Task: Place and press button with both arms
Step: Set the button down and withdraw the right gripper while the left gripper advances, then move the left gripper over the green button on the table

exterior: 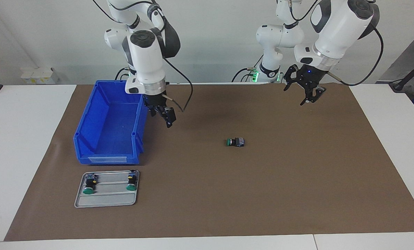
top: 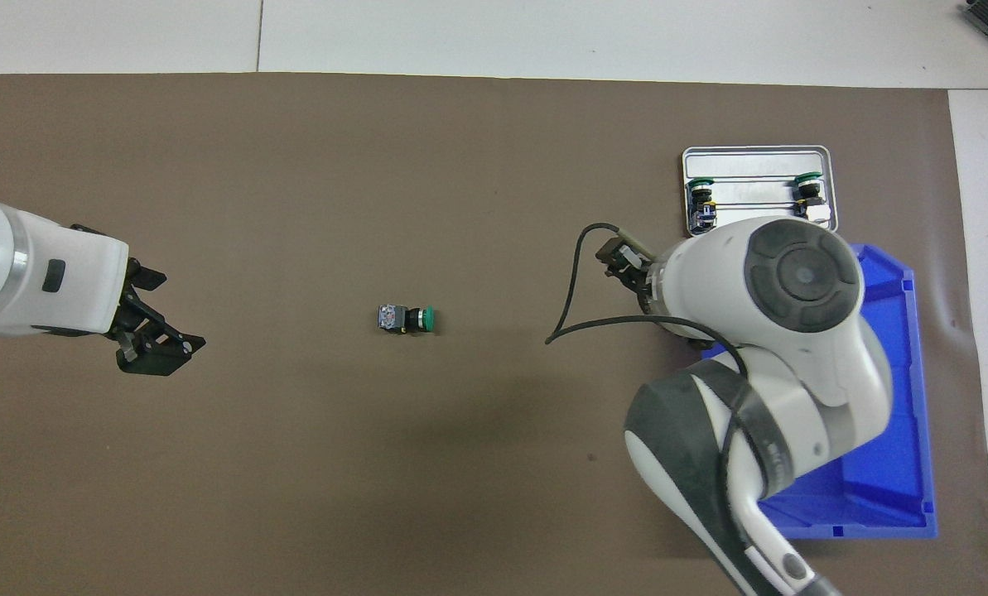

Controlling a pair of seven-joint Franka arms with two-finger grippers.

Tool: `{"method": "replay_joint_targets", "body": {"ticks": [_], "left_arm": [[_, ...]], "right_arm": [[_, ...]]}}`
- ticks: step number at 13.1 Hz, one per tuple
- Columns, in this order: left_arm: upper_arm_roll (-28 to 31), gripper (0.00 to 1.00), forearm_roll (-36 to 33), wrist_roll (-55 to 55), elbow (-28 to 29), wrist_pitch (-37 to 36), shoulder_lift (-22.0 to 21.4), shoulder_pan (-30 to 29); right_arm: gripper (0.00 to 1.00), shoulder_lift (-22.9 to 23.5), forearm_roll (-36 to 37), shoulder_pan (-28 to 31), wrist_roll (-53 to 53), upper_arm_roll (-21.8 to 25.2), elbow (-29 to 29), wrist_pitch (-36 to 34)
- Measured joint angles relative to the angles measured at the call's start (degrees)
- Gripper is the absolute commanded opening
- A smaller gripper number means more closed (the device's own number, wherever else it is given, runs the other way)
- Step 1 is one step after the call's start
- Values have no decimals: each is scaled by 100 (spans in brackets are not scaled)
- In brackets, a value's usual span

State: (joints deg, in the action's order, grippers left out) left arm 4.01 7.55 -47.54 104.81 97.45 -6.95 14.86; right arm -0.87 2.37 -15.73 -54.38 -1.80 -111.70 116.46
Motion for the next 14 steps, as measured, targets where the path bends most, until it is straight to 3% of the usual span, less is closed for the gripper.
{"method": "replay_joint_targets", "body": {"ticks": [4, 7, 14], "left_arm": [[-13, 100, 0, -166, 1, 3, -1, 116], [-18, 100, -1, -633, 159, 334, -6, 136], [-48, 99, -1, -984, 876, 1405, 197, 632]], "right_arm": [[100, -369, -26, 800, 2520, 29, 110, -597], [100, -381, -59, 1258, 3781, 42, 580, -1096], [100, 46, -75, 1611, 4782, 43, 1890, -2239]]}}
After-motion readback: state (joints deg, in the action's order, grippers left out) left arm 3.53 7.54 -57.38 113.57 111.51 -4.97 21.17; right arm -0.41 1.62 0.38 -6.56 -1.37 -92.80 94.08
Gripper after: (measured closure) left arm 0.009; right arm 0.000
